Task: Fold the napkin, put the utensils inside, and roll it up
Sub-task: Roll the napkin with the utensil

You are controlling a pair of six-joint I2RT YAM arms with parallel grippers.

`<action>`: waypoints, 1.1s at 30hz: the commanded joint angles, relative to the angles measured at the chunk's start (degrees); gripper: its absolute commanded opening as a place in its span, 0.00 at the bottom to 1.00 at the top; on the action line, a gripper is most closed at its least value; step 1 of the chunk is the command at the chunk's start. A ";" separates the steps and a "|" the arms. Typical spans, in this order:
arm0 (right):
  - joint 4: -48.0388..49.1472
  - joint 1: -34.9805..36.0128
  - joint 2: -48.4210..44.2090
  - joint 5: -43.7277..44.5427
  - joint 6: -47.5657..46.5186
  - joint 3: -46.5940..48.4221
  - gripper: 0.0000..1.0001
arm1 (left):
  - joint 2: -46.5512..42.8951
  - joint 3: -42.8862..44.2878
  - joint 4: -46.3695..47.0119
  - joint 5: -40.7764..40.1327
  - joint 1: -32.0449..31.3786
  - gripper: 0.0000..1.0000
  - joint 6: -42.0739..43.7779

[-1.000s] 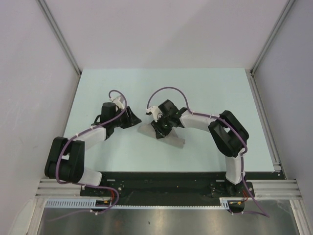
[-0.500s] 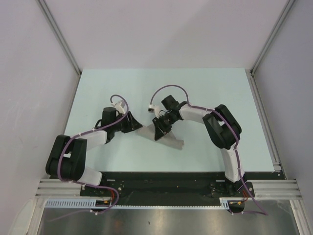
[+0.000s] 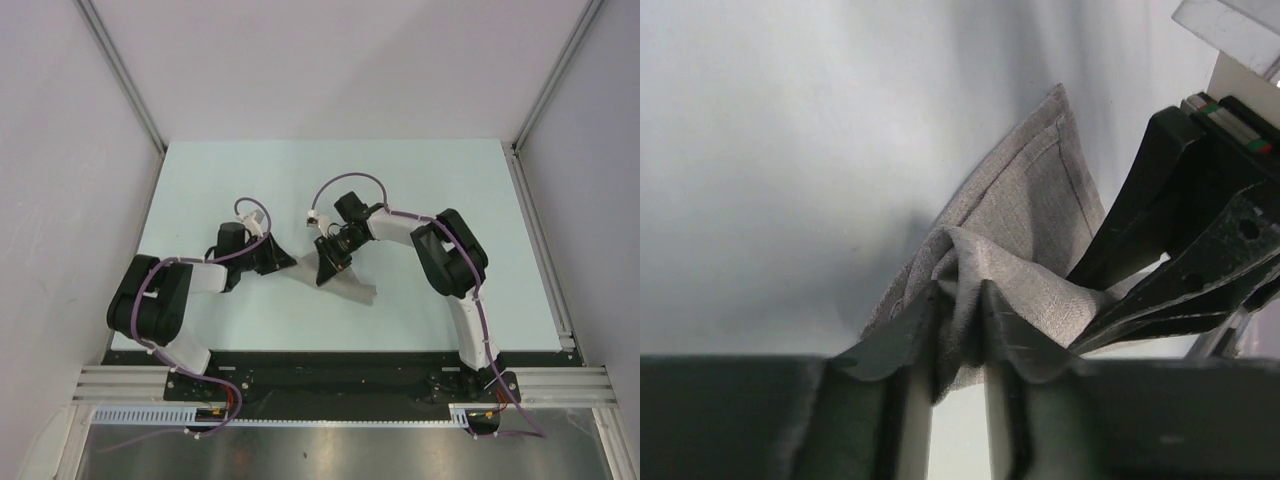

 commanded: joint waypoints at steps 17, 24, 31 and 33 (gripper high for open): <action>12.79 8.95 -23.40 40.72 -0.17 -11.10 0.64 | 5.59 6.56 -3.66 -0.60 -0.52 0.00 -2.52; 15.61 13.62 -23.68 43.21 -3.61 -14.28 0.66 | 7.17 8.41 -5.24 -0.95 -0.52 0.00 -2.25; 15.88 14.16 -19.55 41.80 -4.14 -13.85 0.65 | 7.44 9.20 -5.51 -1.04 -0.52 0.00 -2.16; 15.70 14.15 -18.14 41.45 -4.40 -13.58 0.64 | 7.44 9.29 -5.69 -0.95 -0.52 0.00 -2.08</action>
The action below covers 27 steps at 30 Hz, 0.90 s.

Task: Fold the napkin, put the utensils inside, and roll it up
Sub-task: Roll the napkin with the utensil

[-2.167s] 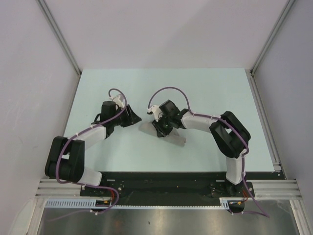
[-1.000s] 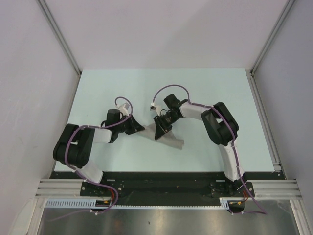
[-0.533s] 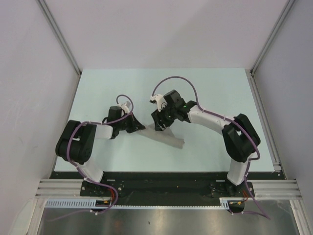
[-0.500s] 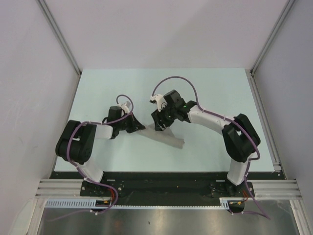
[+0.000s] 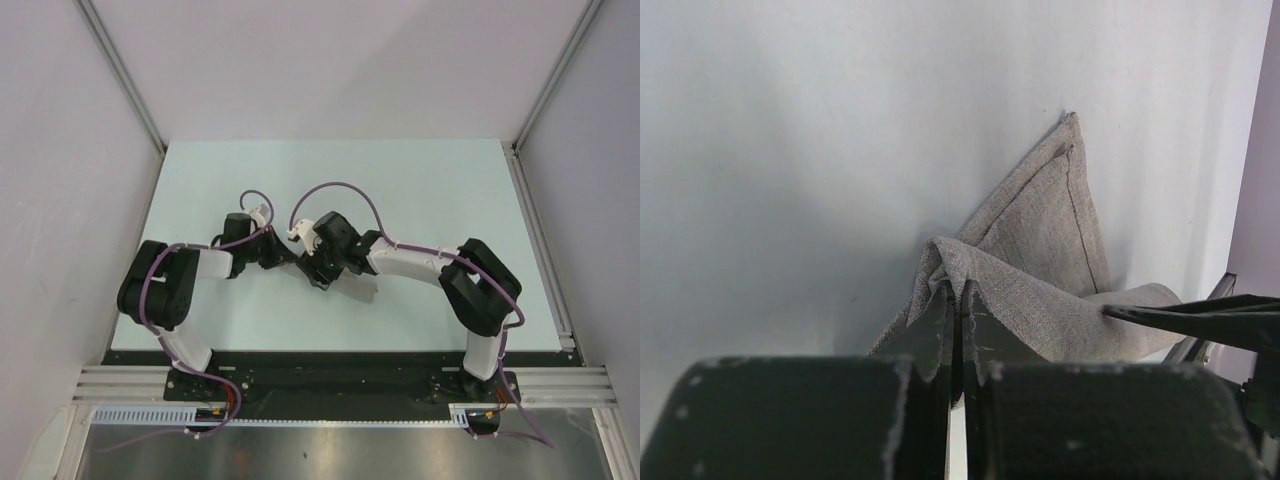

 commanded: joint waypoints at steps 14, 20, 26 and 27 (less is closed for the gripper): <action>3.25 -0.10 6.54 5.54 -3.45 -0.54 0.64 | -1.00 6.21 -3.75 -1.78 -0.26 0.18 1.03; 2.90 -0.27 8.82 4.93 -3.18 -0.63 0.62 | -5.75 8.41 -7.36 -3.89 0.53 0.38 2.17; 0.10 -1.85 10.67 2.13 -1.87 0.51 0.44 | -10.14 7.18 -10.35 -7.58 1.41 0.61 4.02; -0.70 -2.03 10.85 0.90 -1.78 0.86 0.40 | -10.58 6.74 -10.44 -7.84 1.50 0.61 4.28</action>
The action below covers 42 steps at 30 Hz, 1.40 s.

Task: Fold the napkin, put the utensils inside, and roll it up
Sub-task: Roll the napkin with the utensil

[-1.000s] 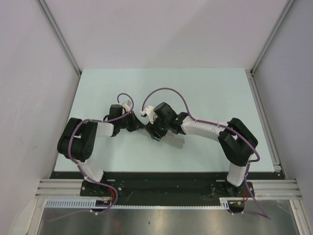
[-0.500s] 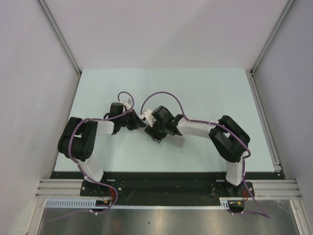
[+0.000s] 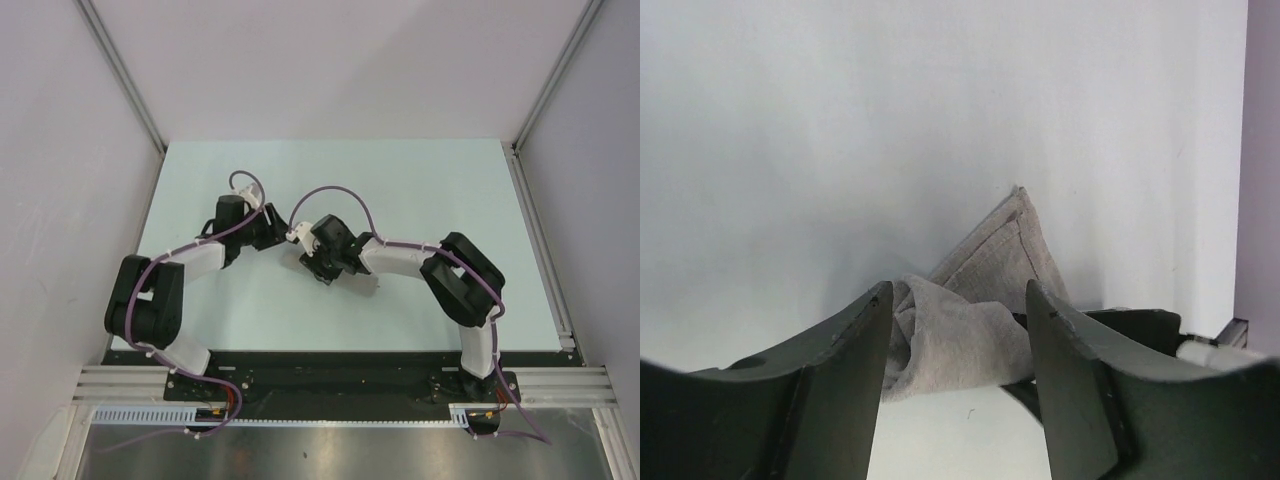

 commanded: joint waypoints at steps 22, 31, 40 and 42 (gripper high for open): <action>-17.65 -11.92 14.00 -45.94 5.70 14.55 0.30 | -7.75 -10.83 5.36 3.81 0.56 0.52 4.80; -17.65 -13.50 16.90 -46.82 6.06 16.14 0.33 | -5.38 -10.74 6.50 5.14 -0.58 0.44 4.45; -13.09 -14.56 10.59 -39.28 10.18 15.35 0.52 | -0.54 -7.93 6.77 4.35 -0.67 0.00 3.57; -11.06 -14.56 6.72 -36.38 11.32 14.13 0.57 | 0.43 -7.23 6.33 4.09 -0.67 0.00 3.39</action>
